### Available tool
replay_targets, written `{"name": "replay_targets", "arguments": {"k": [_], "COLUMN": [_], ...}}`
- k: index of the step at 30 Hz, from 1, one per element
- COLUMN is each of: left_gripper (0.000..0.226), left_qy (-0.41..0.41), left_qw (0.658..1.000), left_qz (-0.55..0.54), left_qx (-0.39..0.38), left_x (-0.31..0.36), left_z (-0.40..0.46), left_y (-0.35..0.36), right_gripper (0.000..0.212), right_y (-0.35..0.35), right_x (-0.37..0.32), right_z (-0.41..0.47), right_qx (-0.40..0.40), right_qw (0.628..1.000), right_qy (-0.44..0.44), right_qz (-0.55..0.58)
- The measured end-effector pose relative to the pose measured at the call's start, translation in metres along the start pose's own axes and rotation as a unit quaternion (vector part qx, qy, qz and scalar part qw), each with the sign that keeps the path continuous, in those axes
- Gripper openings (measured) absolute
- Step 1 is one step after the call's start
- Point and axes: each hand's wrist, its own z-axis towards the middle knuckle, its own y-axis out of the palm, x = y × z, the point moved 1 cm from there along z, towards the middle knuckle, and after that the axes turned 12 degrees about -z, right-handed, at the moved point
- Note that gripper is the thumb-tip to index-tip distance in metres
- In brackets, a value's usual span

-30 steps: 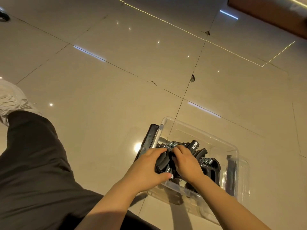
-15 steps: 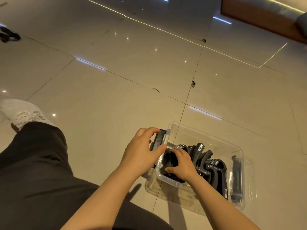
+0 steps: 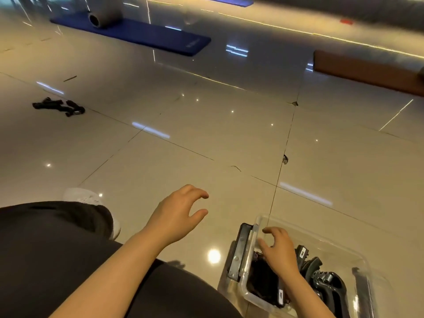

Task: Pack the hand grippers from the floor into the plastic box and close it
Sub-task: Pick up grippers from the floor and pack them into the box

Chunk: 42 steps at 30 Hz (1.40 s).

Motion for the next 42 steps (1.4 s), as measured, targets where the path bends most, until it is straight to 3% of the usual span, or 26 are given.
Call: {"name": "replay_targets", "arguments": {"k": [2, 6, 16, 24, 32, 38, 42], "left_gripper": [0.034, 0.03, 0.019, 0.023, 0.019, 0.024, 0.022], "left_qy": [-0.001, -0.016, -0.077, -0.154, -0.207, -0.177, -0.126], "left_qw": [1.0, 0.994, 0.965, 0.955, 0.926, 0.932, 0.934], "left_qz": [0.021, 0.014, 0.015, 0.063, -0.015, -0.008, -0.008], "left_qx": [0.021, 0.111, 0.25, 0.244, 0.314, 0.318, 0.334], "left_x": [-0.01, -0.027, -0.097, -0.177, -0.259, -0.277, -0.282], "left_z": [0.008, 0.025, 0.03, 0.02, 0.009, 0.041, 0.055], "left_y": [-0.022, -0.075, -0.231, -0.318, -0.354, -0.405, -0.442], "right_gripper": [0.024, 0.024, 0.029, 0.031, 0.026, 0.017, 0.017], "right_y": [-0.019, -0.044, -0.047, -0.009, 0.014, 0.028, 0.056], "right_x": [-0.041, -0.145, -0.354, -0.431, -0.499, -0.554, -0.603], "right_z": [0.019, 0.059, 0.103, 0.137, 0.163, 0.193, 0.202], "right_qx": [0.044, 0.058, -0.034, -0.058, -0.115, -0.143, -0.175], "right_qw": [0.997, 0.983, 0.935, 0.921, 0.918, 0.931, 0.922], "right_qy": [-0.035, -0.157, -0.344, -0.386, -0.378, -0.317, -0.327], "right_qz": [0.049, 0.07, 0.081, -0.003, 0.021, 0.109, 0.11]}}
